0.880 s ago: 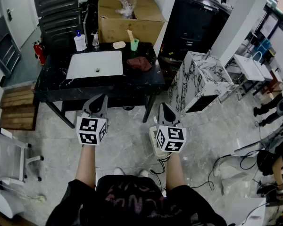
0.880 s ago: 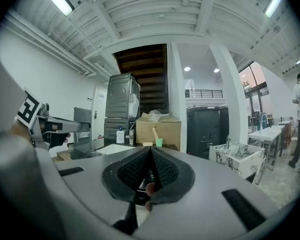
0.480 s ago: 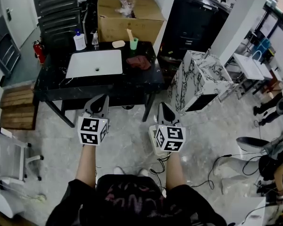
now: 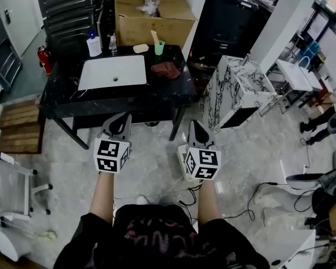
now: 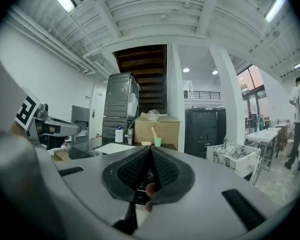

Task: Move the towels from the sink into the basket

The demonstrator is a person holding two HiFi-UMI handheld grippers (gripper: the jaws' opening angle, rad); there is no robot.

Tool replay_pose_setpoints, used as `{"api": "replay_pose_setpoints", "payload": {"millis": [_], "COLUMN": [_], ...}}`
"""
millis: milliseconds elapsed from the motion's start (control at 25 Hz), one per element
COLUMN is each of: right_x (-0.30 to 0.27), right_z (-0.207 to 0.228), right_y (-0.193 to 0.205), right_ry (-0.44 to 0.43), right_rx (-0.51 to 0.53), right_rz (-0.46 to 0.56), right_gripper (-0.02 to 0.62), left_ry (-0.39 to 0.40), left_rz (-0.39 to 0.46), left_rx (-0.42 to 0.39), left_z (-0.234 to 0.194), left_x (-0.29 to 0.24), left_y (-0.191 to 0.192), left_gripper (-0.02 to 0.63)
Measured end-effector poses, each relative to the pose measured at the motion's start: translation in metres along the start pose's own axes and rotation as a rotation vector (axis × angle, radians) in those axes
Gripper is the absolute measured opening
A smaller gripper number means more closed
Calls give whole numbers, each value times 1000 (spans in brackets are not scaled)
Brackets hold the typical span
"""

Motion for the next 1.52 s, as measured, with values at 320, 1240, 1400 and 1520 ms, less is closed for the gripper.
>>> {"api": "replay_pose_setpoints", "payload": {"millis": [320, 1240, 1400, 1520], "right_x": [-12, -211, -241, -258], "right_z": [2, 138, 157, 160], "right_y": [1, 1, -5, -6], "right_ry": [12, -78, -121, -149], "right_rx": [8, -33, -38, -35], "right_rz": [-10, -38, -36, -39], "right_gripper": [14, 15, 15, 15], "left_ry": [30, -25, -62, -78], "left_rz": [-12, -107, -110, -118], "left_rx": [-1, -19, -14, -16], "left_z": [-6, -13, -13, -16], "left_x": [-17, -233, -259, -271], "left_y": [5, -3, -12, -13], "left_gripper": [15, 15, 15, 15]}}
Point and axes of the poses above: the fingertips, and each gripper's own axes: x backward along the fingers, z to its right, y out of its underside, the point moved 8 cm from there along x, backward along the fingers, and after that the axes turned 9 degrees about -y, right-handed, at the moved point
